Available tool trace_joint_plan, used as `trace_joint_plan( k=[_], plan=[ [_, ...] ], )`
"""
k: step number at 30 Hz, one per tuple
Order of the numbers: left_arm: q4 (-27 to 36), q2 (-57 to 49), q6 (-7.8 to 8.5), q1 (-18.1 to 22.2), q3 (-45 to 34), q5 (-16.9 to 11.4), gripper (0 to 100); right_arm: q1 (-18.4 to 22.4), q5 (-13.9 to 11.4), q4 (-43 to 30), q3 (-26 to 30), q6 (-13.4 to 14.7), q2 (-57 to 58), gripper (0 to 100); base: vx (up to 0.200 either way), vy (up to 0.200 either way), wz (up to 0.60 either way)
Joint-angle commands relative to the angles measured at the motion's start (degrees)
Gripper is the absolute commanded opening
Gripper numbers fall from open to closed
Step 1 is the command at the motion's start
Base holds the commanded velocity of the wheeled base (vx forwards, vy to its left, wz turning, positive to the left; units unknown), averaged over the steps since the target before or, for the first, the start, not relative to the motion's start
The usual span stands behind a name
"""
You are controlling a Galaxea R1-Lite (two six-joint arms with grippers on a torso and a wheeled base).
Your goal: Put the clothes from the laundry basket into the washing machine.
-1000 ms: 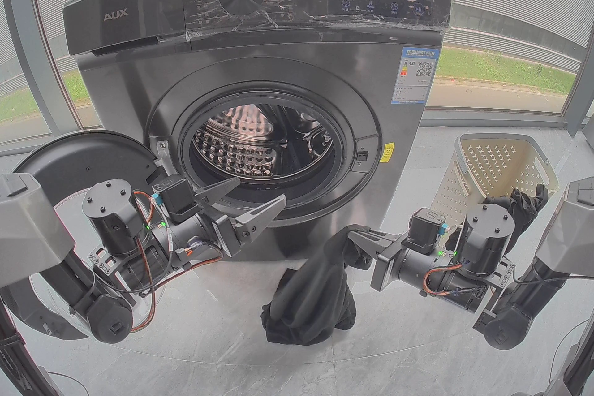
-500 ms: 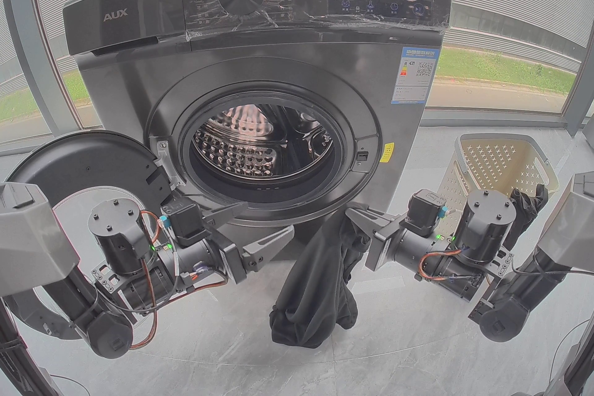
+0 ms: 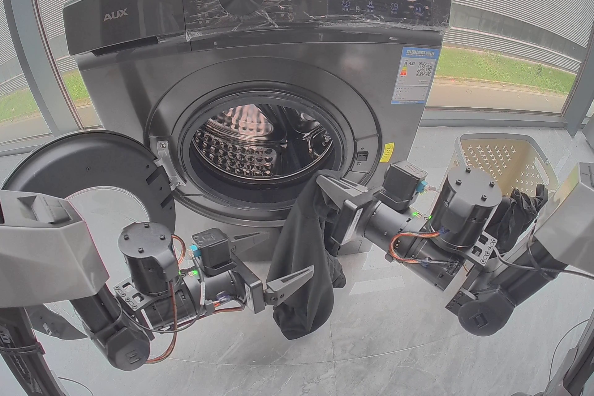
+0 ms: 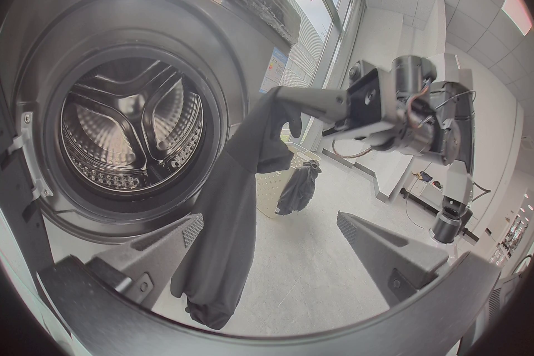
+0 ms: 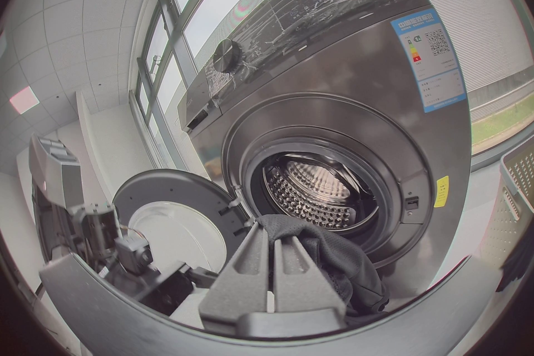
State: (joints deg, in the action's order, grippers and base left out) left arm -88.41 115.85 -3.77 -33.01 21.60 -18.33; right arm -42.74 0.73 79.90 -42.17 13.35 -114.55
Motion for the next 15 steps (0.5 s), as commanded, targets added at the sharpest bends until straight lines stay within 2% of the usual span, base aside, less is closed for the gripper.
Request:
trace_joint_plan(
  k=[1,15],
  plan=[
    [0.0,5.0,-0.10,-0.1,3.6,0.6,100,-1.9,0.9,-1.3,-3.3,0.9,0.3,0,0.000,0.000,0.00],
    [0.0,9.5,-0.36,0.7,12.9,5.2,100,-3.7,1.5,-1.3,-3.5,1.1,0.0,0,0.000,0.000,0.00]
  ],
)
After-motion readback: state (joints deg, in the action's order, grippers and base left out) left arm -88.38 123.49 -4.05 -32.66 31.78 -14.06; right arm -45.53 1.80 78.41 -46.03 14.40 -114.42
